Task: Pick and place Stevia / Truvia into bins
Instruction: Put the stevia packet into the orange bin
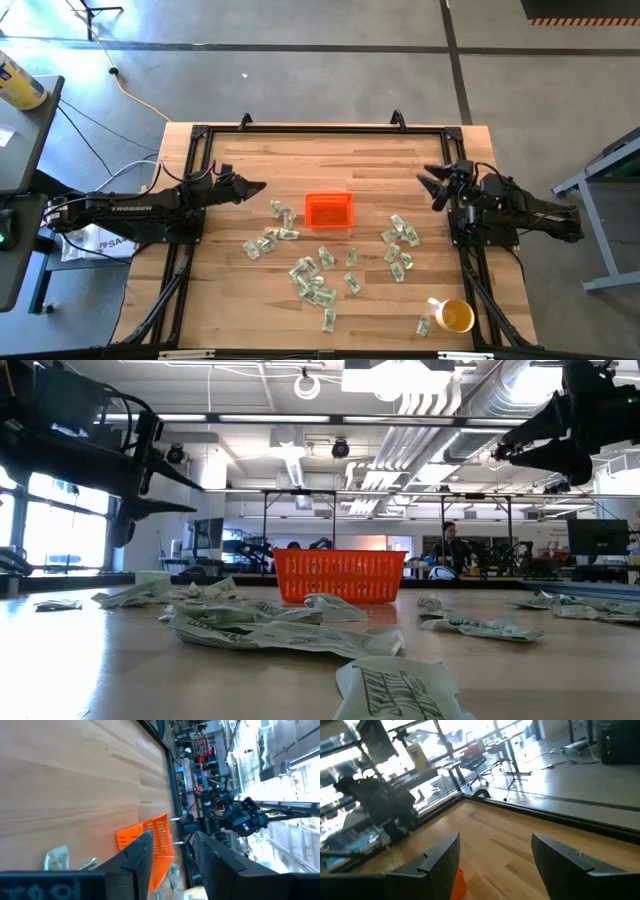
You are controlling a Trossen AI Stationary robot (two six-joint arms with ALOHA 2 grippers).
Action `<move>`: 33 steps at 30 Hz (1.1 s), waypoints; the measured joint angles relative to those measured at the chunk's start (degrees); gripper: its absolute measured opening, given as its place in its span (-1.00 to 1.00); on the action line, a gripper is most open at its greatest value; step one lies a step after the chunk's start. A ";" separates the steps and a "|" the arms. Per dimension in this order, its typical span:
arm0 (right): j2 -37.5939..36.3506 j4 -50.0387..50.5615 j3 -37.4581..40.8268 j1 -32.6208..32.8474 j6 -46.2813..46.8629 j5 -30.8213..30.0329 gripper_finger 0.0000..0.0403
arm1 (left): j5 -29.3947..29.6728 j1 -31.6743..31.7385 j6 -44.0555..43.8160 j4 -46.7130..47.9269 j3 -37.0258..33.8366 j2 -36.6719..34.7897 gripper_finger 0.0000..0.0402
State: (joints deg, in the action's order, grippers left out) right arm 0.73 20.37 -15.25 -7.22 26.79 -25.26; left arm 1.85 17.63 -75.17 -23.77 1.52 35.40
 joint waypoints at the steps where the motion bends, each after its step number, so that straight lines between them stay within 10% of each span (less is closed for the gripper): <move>1: 0.00 -0.80 0.00 0.00 1.53 -0.50 0.17 | 0.02 0.00 0.06 0.07 0.00 -0.02 -0.12; 15: 1.52 -24.82 -0.04 -0.01 19.03 -0.35 0.17 | 5.62 0.00 -2.96 -20.57 0.00 0.00 -0.12; 24: 29.01 -14.39 -2.29 -1.03 28.48 17.99 0.17 | 3.58 0.00 6.34 -29.87 0.07 0.00 -0.12; 33: 49.56 12.86 -15.46 -1.29 19.42 21.72 0.17 | -2.56 -0.02 5.93 -22.85 0.09 0.00 -0.12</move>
State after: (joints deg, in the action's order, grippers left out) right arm 50.29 33.22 -30.70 -8.51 46.20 -3.54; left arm -0.72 17.61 -69.24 -46.62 1.61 35.40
